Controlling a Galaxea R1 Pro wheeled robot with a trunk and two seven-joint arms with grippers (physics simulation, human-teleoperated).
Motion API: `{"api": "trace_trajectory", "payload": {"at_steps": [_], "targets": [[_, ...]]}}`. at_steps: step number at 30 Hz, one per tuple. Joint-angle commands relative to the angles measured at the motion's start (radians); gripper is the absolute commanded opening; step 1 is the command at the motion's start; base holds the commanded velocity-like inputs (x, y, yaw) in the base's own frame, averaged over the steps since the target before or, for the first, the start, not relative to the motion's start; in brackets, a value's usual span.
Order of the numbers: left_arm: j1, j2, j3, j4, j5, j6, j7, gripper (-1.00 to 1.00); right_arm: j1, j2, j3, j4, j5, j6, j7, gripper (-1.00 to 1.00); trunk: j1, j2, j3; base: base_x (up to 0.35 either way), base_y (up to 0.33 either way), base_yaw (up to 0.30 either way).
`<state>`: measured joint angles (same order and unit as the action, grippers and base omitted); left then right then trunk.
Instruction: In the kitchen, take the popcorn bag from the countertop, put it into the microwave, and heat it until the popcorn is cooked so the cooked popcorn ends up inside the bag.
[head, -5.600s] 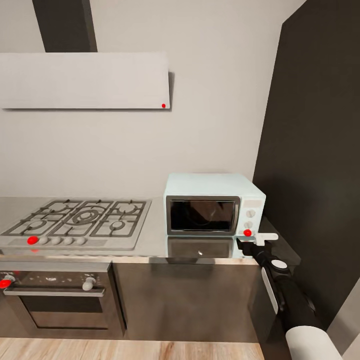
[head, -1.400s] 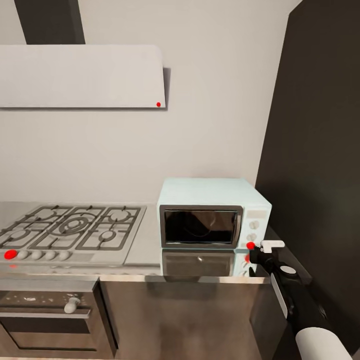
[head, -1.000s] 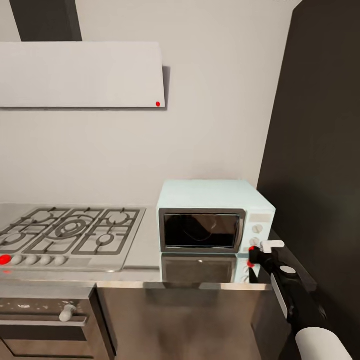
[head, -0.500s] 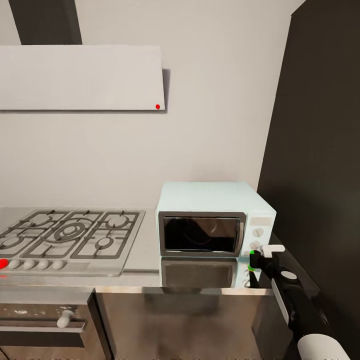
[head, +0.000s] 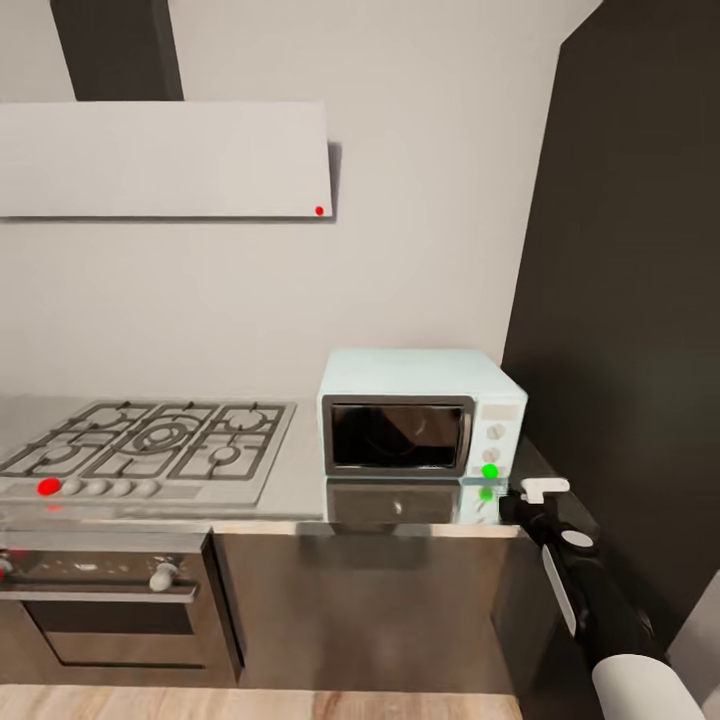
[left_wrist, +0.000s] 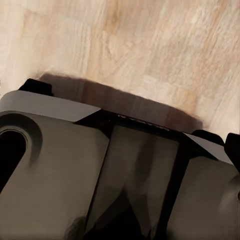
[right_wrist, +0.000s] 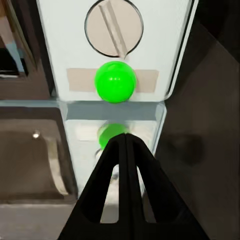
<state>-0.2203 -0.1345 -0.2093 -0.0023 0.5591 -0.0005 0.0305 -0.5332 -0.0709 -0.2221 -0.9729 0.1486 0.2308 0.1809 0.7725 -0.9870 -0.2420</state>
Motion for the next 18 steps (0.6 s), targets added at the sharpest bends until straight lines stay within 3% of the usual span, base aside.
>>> {"api": "trace_trajectory", "payload": {"at_steps": [1, 4, 7, 10, 18], "targets": [[-0.001, 0.000, -0.008, 0.000, 0.007, 0.000, 0.003, 1.00, -0.001, 0.001, -0.001, -0.013, 0.012, 0.008, 0.011, -1.00, -0.001, -0.001, -0.001, -0.335, 0.000, 0.000], [-0.001, -0.001, -0.008, 0.000, 0.006, 0.000, 0.003, 1.00, -0.001, 0.002, 0.003, -0.066, 0.012, 0.057, 0.016, -1.00, -0.001, -0.001, -0.001, -0.334, 0.000, 0.000], [-0.001, -0.001, -0.008, 0.000, 0.005, 0.000, 0.003, 1.00, -0.001, 0.006, 0.003, -0.151, 0.011, 0.191, 0.044, -1.00, -0.001, -0.001, -0.001, -0.334, 0.000, 0.000], [-0.001, -0.001, -0.008, -0.001, 0.004, 0.001, 0.003, 1.00, -0.001, 0.006, 0.003, -0.181, 0.015, 0.267, 0.062, -1.00, -0.001, -0.001, -0.001, -0.334, 0.000, 0.000], [-0.001, -0.001, -0.008, 0.000, 0.004, 0.000, 0.003, 1.00, 0.016, 0.008, 0.003, -0.193, 0.017, 0.287, 0.065, -1.00, -0.001, -0.001, -0.001, -0.334, 0.000, 0.000]]}}
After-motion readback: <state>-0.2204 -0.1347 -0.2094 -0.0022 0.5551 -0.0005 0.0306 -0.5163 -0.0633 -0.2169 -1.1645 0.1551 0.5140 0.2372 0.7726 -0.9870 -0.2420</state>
